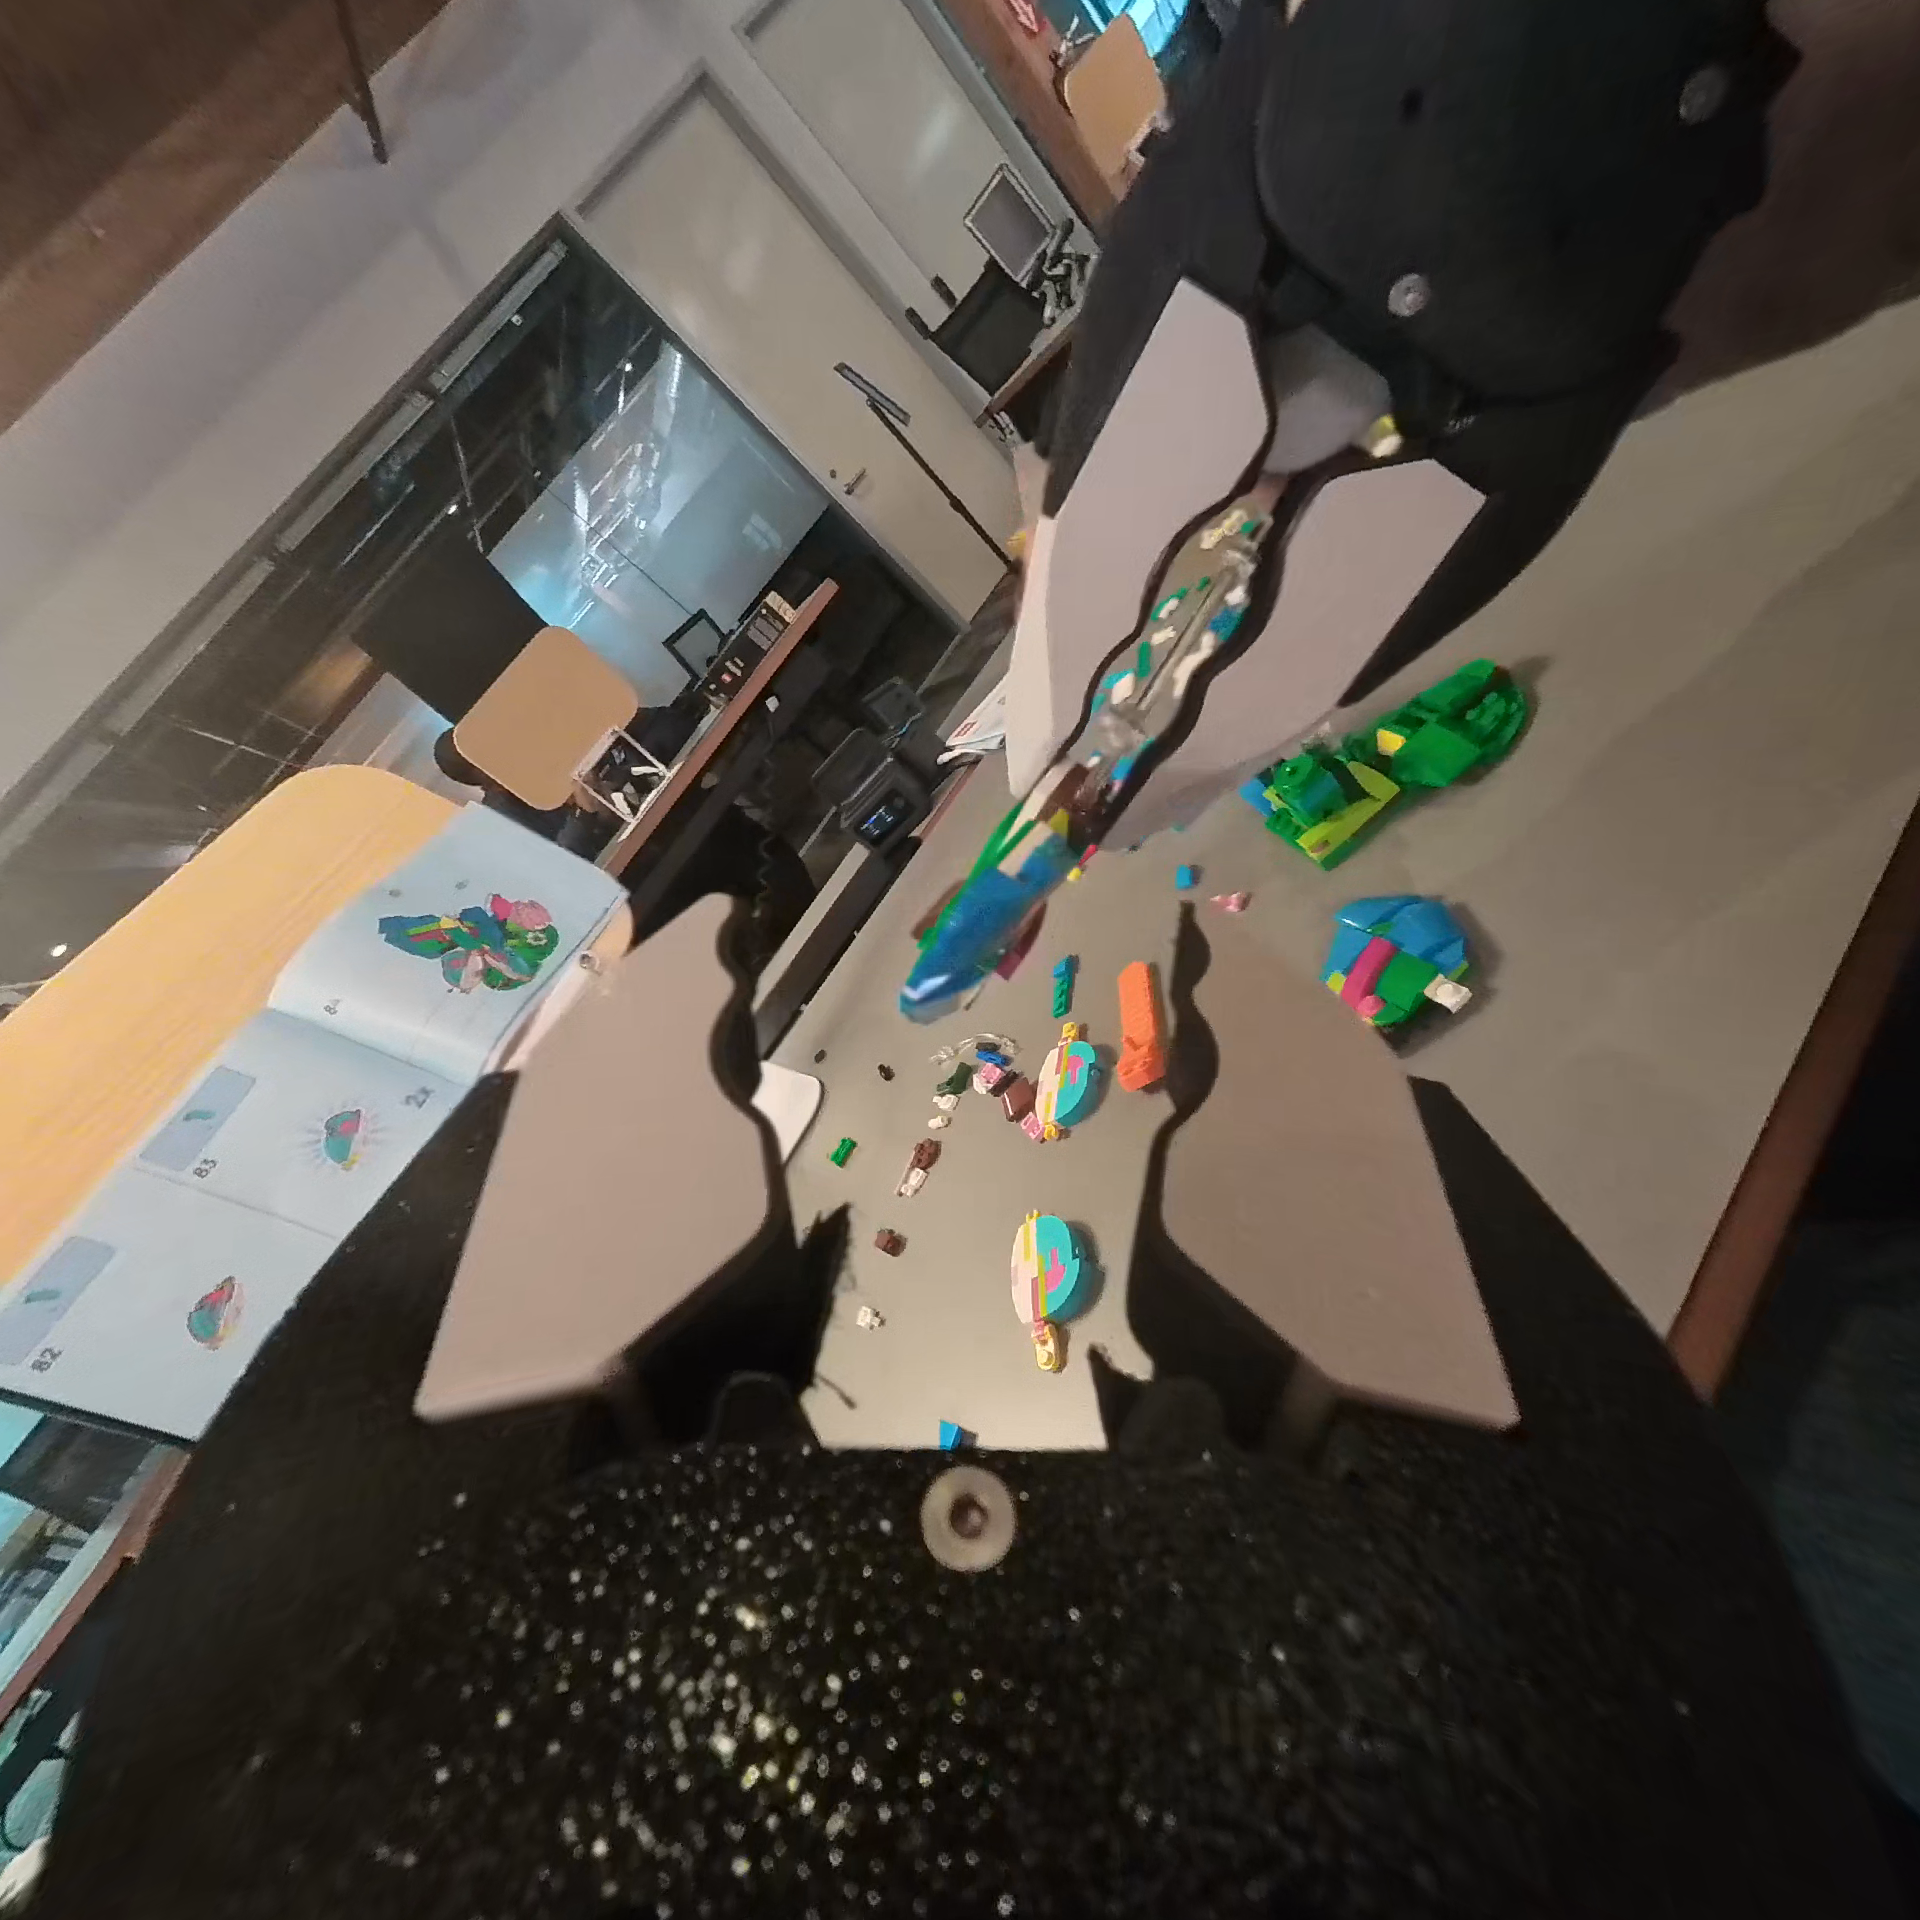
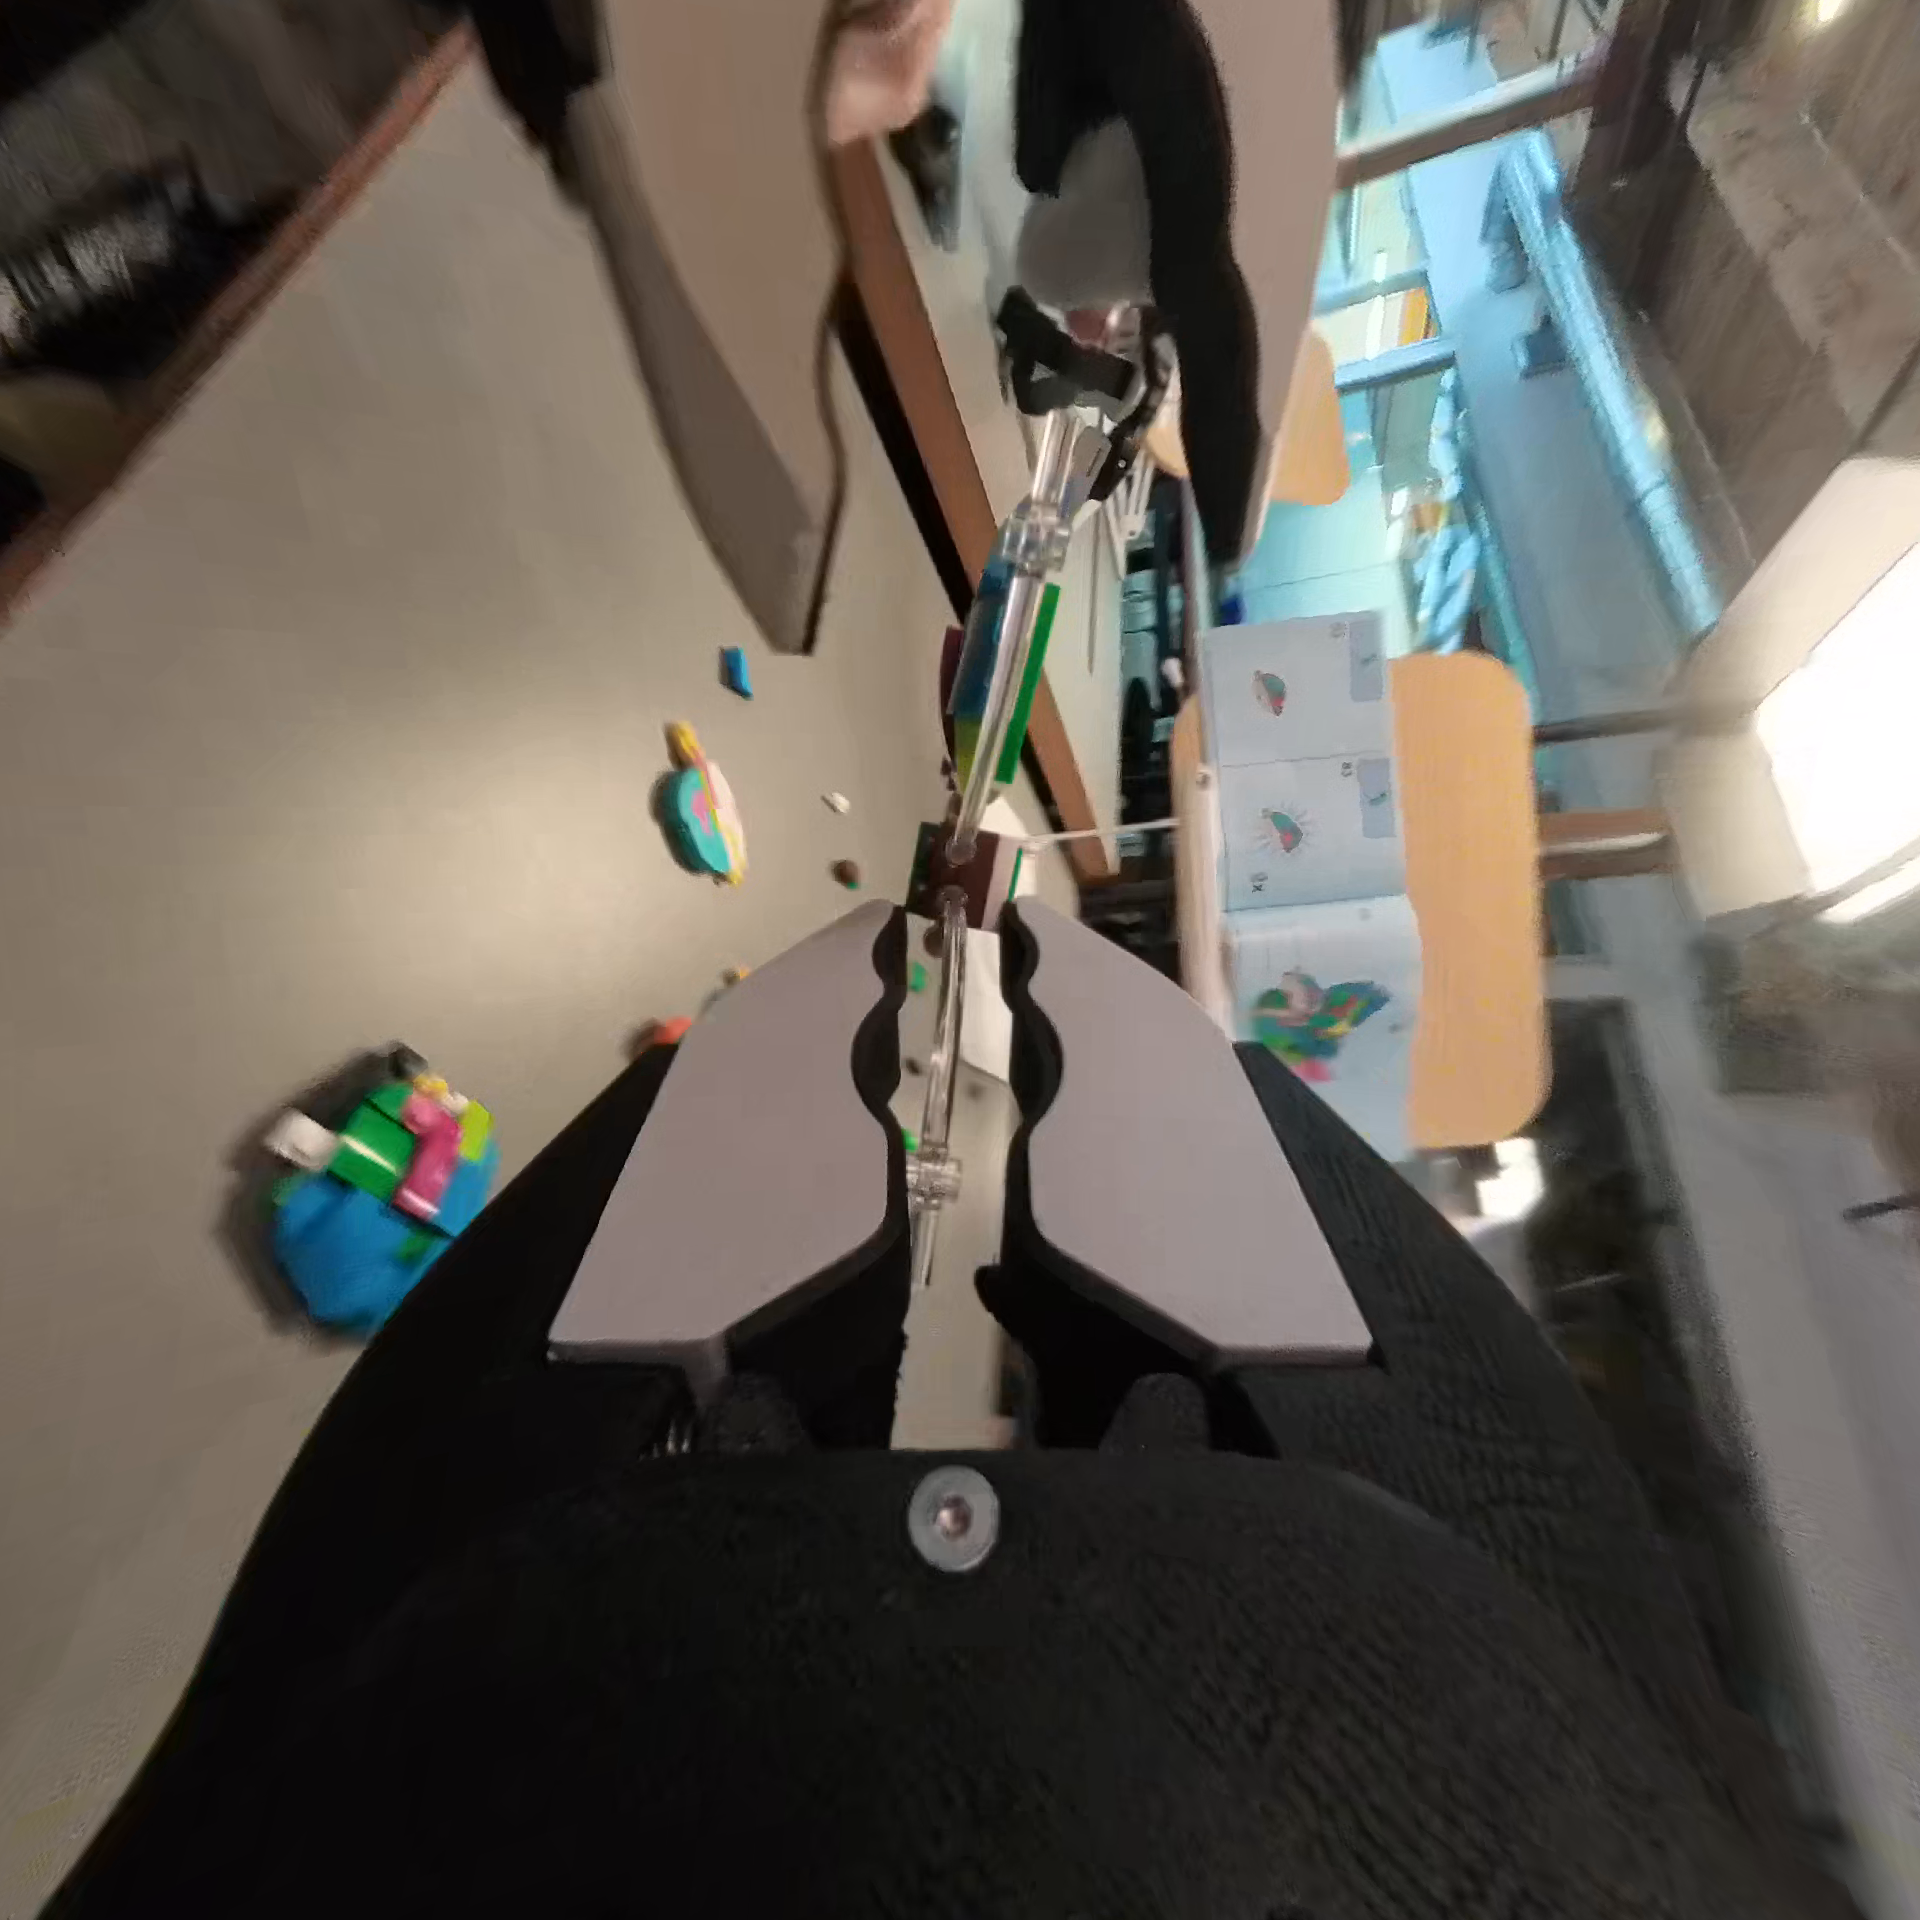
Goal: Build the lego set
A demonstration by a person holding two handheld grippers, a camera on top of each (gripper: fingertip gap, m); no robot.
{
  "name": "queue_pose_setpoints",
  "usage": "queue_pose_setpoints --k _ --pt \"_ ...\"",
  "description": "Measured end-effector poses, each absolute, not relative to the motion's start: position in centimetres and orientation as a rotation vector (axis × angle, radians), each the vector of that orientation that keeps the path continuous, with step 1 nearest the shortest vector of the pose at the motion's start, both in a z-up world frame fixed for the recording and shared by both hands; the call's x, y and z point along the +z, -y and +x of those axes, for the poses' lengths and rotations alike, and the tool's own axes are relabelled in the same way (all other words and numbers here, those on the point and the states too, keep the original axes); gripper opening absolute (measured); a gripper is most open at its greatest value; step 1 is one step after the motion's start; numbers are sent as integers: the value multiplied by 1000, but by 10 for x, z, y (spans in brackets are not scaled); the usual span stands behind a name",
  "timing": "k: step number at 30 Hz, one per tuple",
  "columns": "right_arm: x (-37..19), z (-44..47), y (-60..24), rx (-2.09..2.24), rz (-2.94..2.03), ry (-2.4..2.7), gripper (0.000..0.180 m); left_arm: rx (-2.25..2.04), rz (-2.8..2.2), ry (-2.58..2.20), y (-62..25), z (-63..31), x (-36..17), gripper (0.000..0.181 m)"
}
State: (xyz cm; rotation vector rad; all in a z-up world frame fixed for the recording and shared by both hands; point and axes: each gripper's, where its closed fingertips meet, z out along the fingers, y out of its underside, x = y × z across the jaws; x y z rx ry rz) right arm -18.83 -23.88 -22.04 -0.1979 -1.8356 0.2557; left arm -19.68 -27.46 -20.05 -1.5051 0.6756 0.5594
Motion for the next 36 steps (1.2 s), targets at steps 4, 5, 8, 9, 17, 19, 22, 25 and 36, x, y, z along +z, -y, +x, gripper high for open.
queue_pose_setpoints --k 4,5,8,9,17,19,22,25,36 --pt "-218 -196 242 799 -638 1870 15 657 -1470 -635 276 -209 -197 87" --pt "-212 -198 241 960 -745 1837 16 722 -1449 -634 275 -213 -197 86" --pt "-195 -199 239 1375 -1009 1737 16 984 -1372 -640 272 -223 -198 79" --pt "-192 -199 240 1509 -1092 1724 16 1107 -1344 -638 271 -228 -198 75" --pt "-199 -200 241 2224 -1558 1545 16 1515 -1155 -662 262 -227 -208 58" --pt "-206 -202 243 2265 -1606 1526 16 1554 -1142 -655 261 -228 -207 53" --pt "-211 -205 246 2392 -1680 1456 15 1563 -1136 -679 259 -226 -211 46" --pt "-214 -208 248 2543 -1748 1364 15 1581 -1127 -707 257 -226 -216 38" --pt "-230 -214 250 2707 -1873 1245 16 1661 -1142 -749 257 -236 -225 16"
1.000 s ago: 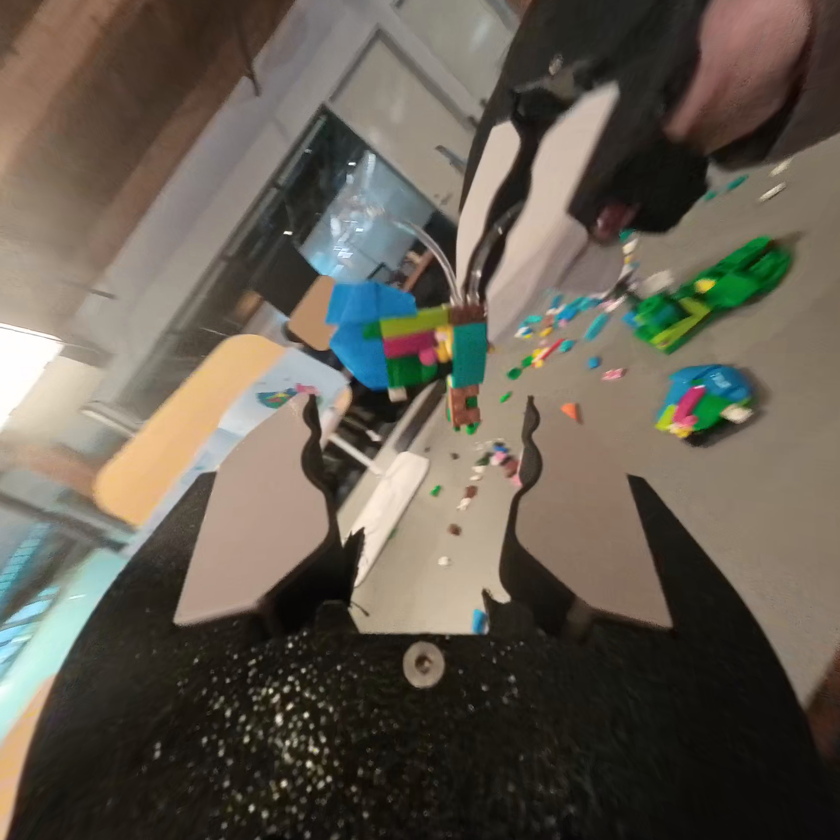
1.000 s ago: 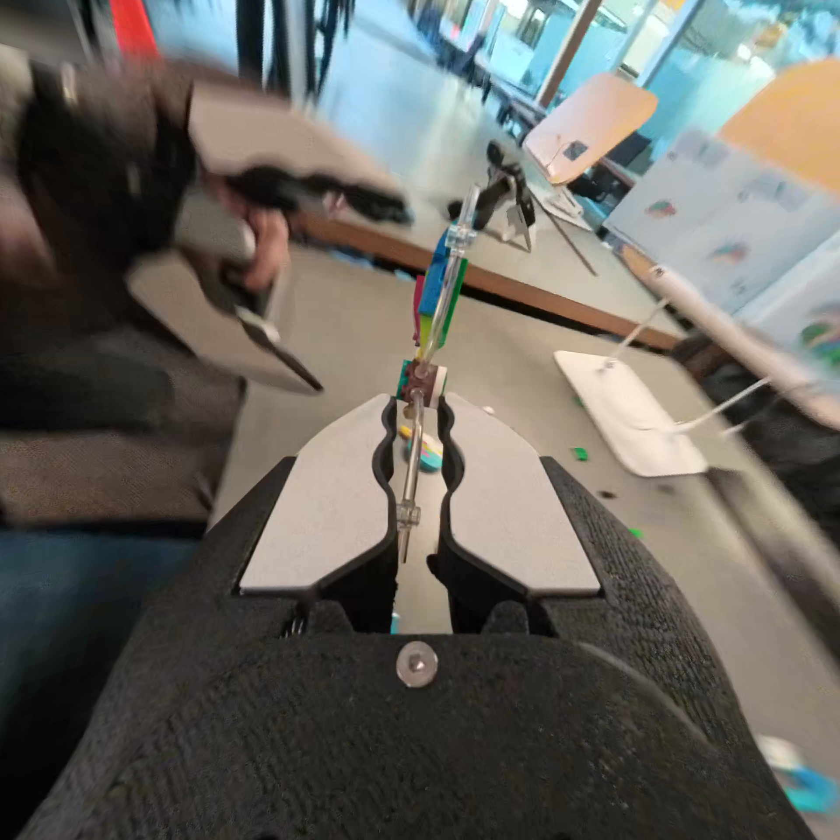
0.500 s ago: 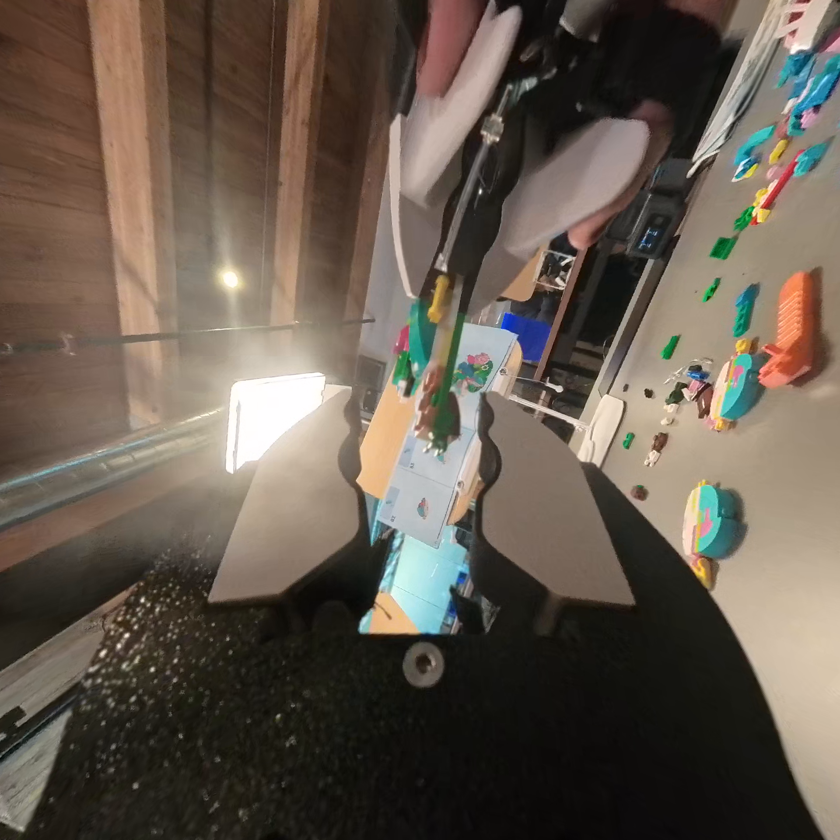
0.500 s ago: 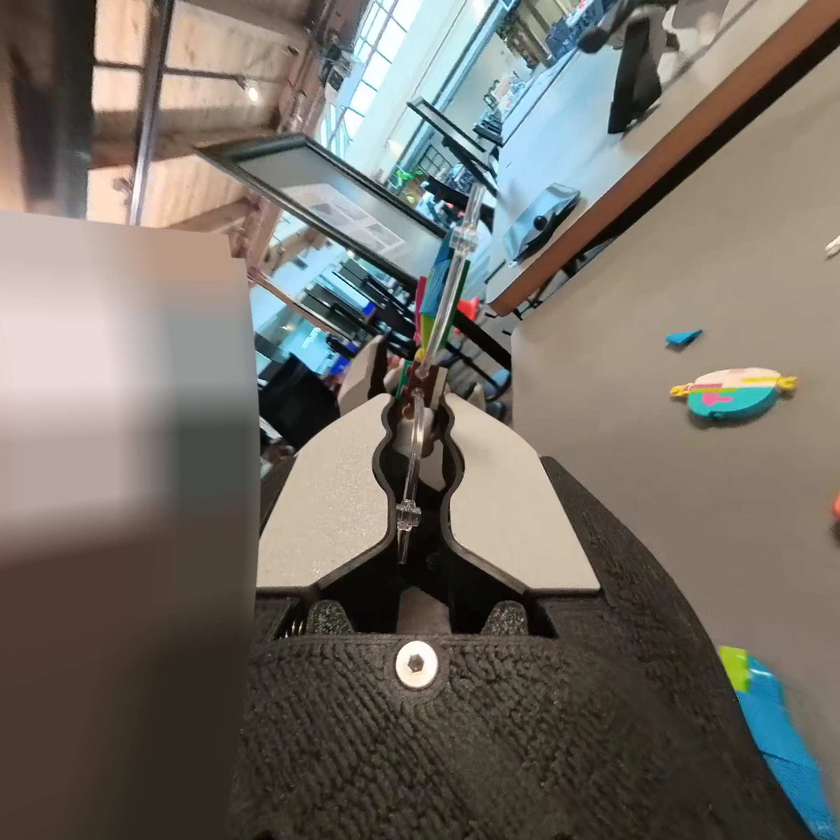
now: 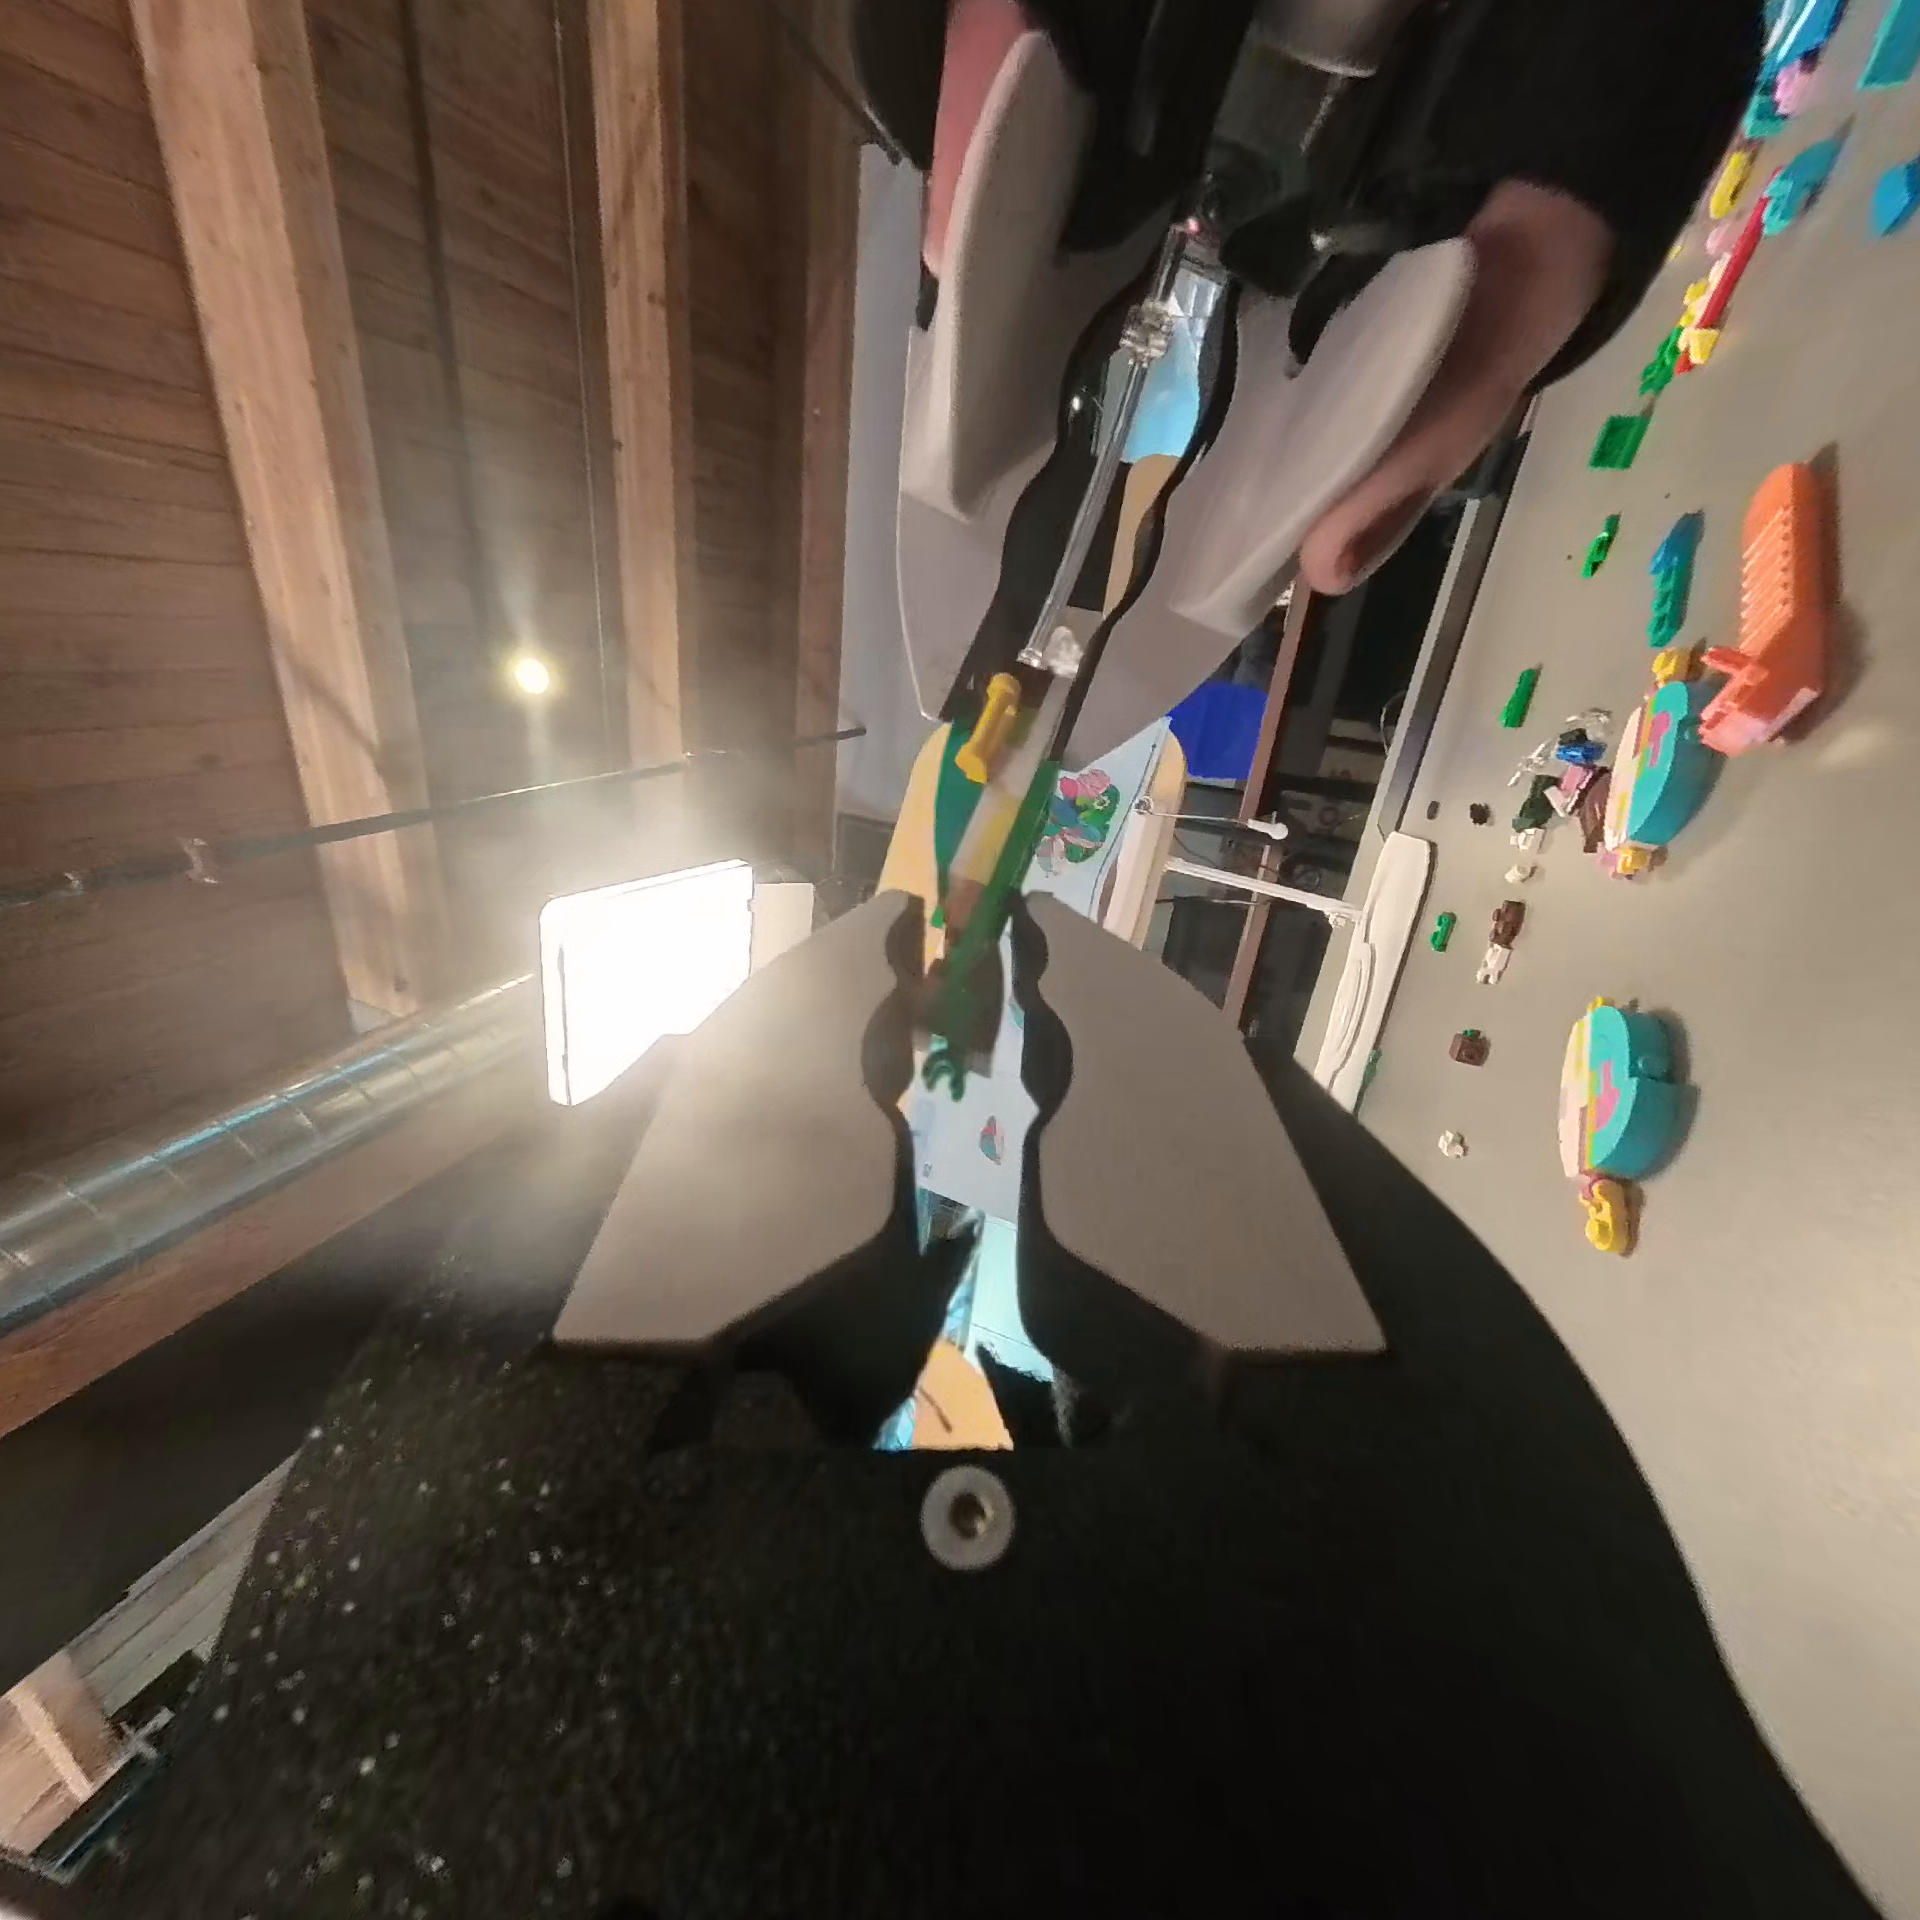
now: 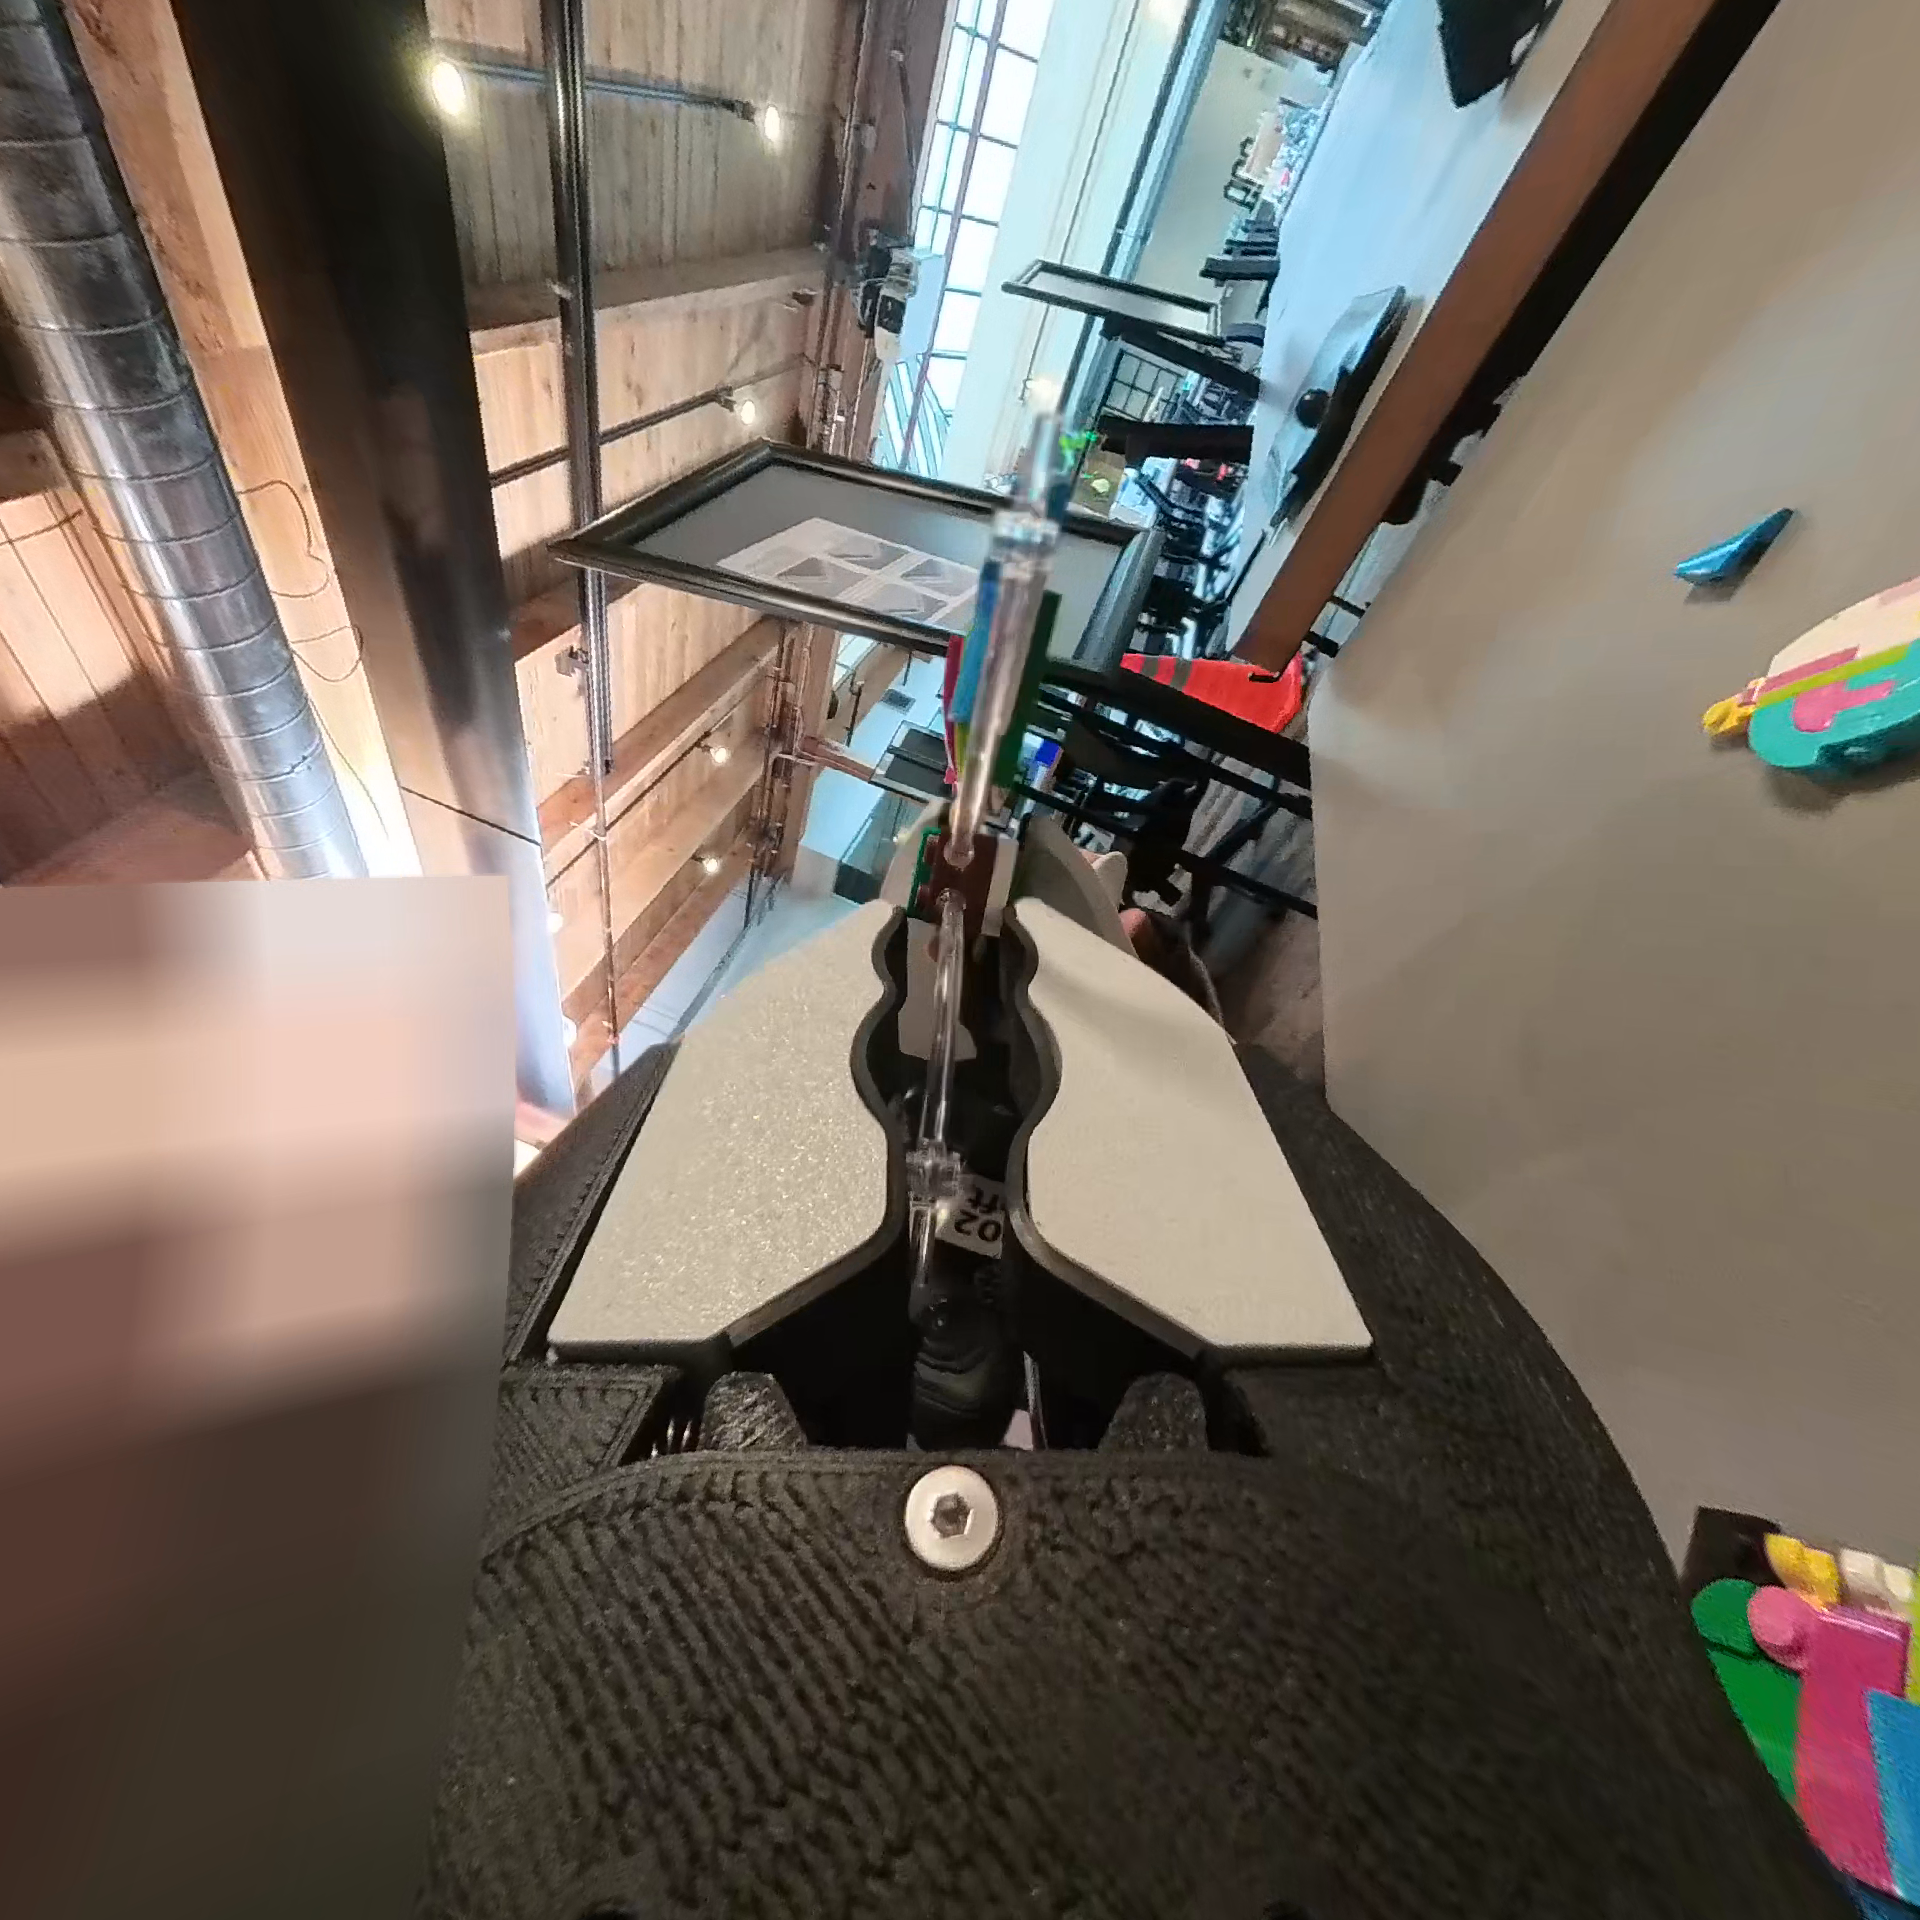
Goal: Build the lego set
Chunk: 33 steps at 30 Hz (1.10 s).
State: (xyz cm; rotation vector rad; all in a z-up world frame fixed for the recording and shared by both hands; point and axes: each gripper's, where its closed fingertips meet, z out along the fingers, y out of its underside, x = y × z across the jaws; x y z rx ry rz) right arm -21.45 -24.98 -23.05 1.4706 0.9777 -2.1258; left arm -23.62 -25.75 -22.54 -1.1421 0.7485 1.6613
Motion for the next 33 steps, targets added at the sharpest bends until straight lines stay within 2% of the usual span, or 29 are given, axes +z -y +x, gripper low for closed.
queue_pose_setpoints --k 8,14,18,24,30,33 --pt "-233 -220 248 -2124 1492 -938 16 1671 -1191 -763 256 -241 -231 12" --pt "-233 -224 230 -2213 1625 -1012 38 1616 -1265 -688 260 -254 -232 12" --pt "-230 -219 226 -2263 1769 -1268 49 1557 -1341 -598 265 -271 -237 12" --pt "-222 -193 236 -2230 1803 -1768 56 1470 -1395 -570 262 -272 -246 12" --pt "-248 -172 207 -1939 2061 -2423 58 1420 -1448 -565 260 -274 -256 11" --pt "-278 -160 202 -1531 2062 -2824 60 1404 -1465 -585 256 -271 -261 12"
